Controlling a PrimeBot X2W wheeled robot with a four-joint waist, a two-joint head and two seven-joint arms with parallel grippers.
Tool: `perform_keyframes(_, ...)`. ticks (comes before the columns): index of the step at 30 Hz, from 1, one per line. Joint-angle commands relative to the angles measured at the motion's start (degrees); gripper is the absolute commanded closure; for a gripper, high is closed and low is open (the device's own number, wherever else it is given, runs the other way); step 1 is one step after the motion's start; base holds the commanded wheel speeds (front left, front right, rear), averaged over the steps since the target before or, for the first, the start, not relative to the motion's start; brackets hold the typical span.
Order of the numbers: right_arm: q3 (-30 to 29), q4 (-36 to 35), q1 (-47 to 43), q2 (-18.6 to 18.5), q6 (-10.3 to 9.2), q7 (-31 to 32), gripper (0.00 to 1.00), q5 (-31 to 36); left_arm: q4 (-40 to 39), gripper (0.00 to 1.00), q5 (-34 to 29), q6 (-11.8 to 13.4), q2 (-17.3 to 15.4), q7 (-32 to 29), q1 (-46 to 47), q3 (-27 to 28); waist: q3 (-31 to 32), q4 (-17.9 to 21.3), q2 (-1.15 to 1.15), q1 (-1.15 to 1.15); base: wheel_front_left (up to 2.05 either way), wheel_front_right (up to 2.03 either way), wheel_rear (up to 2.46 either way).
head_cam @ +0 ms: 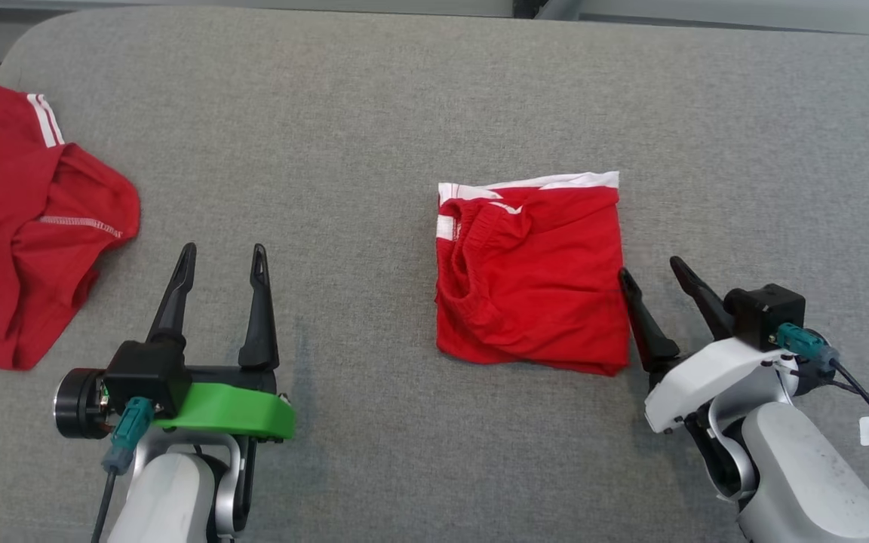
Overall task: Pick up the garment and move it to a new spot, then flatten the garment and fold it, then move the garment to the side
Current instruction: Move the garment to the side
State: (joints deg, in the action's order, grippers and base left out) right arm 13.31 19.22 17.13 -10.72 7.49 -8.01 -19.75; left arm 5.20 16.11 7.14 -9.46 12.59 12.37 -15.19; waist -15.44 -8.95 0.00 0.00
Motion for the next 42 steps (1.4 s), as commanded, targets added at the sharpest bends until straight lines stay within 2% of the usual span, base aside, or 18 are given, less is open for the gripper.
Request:
perform_keyframes(1, 0.92, 1.44, 1.03, -0.36, 0.0, -0.16, 0.0, -0.75, 0.44, 0.0, 0.42, -0.11, 0.34, 0.55, 1.12, -0.18, -2.12, -2.13, 0.0, 0.0, 0.0, 0.0, 0.0)
perform_keyframes(11, 5.31, 7.73, 3.94, -0.79, 0.0, 2.94, 0.0, -8.47, 2.46, 0.0, 0.59, -0.55, 0.95, 1.53, 2.66, -0.48, -2.58, -2.53, 0.0, 0.0, 0.0, 0.0, 0.0)
perform_keyframes(13, 6.96, 7.94, 4.62, -1.3, 0.01, 3.88, 0.57, -10.57, 2.7, 0.0, 0.66, -0.6, 0.97, 1.6, 2.94, -0.48, -2.71, -2.52, 0.0, 0.0, 0.0, 0.0, 0.0)
perform_keyframes(14, 7.41, 7.93, 5.01, -1.83, 0.01, 3.81, 0.95, -11.08, 2.78, 0.0, 0.71, -0.7, 0.98, 1.62, 3.07, -0.47, -2.77, -2.52, 0.0, 0.0, 0.0, 0.0, 0.0)
perform_keyframes(15, 7.97, 7.9, 5.33, -2.38, 0.01, 3.83, 1.0, -11.48, 2.86, 0.0, 0.71, -0.75, 1.02, 1.71, 3.1, -0.49, -2.78, -2.52, 0.0, 0.0, 0.0, 0.0, 0.0)
perform_keyframes(21, 9.77, 6.72, 6.69, -5.35, -0.04, 2.77, 1.0, -13.02, 2.96, 0.0, 1.07, -0.67, 0.83, 2.07, 3.21, 0.02, -2.5, -1.33, 0.0, 0.0, 0.0, 0.0, 0.0)
perform_keyframes(25, 10.81, 5.42, 6.87, -6.97, -0.04, 2.33, 1.0, -11.97, 2.12, 0.0, 0.93, -1.04, 0.02, 2.19, 3.01, 0.01, -2.26, 1.18, 0.0, 0.0, 0.0, 0.0, 0.0)
perform_keyframes(34, 11.09, 3.78, 6.58, -7.93, -0.04, 1.19, 1.0, -8.57, -1.93, 0.0, -0.66, -0.37, -2.59, -0.1, 3.97, -0.11, -4.0, 13.09, 0.0, 0.0, 0.0, 0.0, 0.0)
perform_keyframes(42, 13.27, 5.12, 9.45, -6.25, -0.03, -0.97, 1.0, -7.13, -5.81, 0.0, -2.38, -0.49, -5.29, -3.71, 5.93, -0.86, -7.29, 23.7, 0.0, 0.0, 0.0, 0.0, 0.0)
